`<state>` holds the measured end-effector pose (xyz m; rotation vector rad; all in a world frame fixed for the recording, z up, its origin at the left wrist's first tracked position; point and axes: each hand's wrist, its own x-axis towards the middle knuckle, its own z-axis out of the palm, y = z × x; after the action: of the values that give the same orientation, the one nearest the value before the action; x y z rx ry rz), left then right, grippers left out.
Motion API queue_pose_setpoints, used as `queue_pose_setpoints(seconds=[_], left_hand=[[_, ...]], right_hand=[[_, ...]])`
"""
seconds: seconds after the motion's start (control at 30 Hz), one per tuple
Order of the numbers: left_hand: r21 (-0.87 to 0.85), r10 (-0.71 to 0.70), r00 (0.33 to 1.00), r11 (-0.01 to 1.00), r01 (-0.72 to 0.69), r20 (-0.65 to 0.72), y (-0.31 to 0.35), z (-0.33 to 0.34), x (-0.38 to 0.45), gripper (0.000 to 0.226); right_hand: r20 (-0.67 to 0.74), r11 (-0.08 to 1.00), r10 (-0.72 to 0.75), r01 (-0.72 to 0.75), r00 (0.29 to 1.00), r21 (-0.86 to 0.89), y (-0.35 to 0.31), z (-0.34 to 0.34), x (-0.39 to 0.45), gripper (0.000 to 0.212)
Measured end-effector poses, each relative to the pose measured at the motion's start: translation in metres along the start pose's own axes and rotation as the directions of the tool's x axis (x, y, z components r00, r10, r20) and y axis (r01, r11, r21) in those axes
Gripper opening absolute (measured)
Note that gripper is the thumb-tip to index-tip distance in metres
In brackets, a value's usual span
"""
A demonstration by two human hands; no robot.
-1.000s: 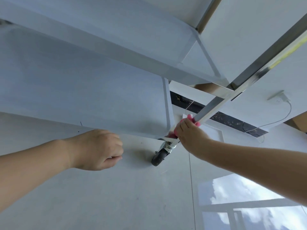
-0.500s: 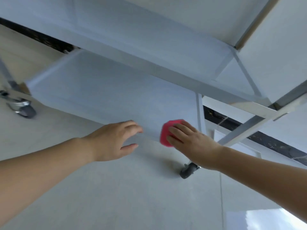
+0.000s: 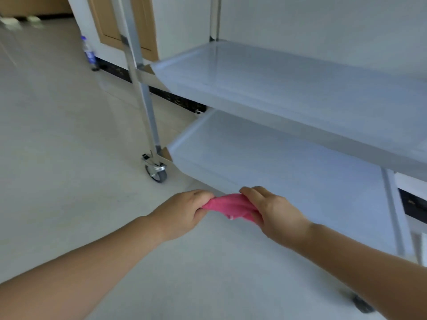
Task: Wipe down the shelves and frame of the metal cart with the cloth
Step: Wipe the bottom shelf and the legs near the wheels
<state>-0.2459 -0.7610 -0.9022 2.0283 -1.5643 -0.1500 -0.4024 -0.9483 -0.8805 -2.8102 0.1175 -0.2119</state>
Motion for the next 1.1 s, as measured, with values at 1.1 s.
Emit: queue_pose_setpoints(seconds=[1.1], left_hand=[[-0.583, -0.418, 0.720, 0.812, 0.023, -0.554, -0.157, -0.118, 0.103, 0.068]], right_hand=[[-0.162, 0.146, 0.618, 0.090, 0.769, 0.985, -0.088, 0.029, 0.265, 0.016]])
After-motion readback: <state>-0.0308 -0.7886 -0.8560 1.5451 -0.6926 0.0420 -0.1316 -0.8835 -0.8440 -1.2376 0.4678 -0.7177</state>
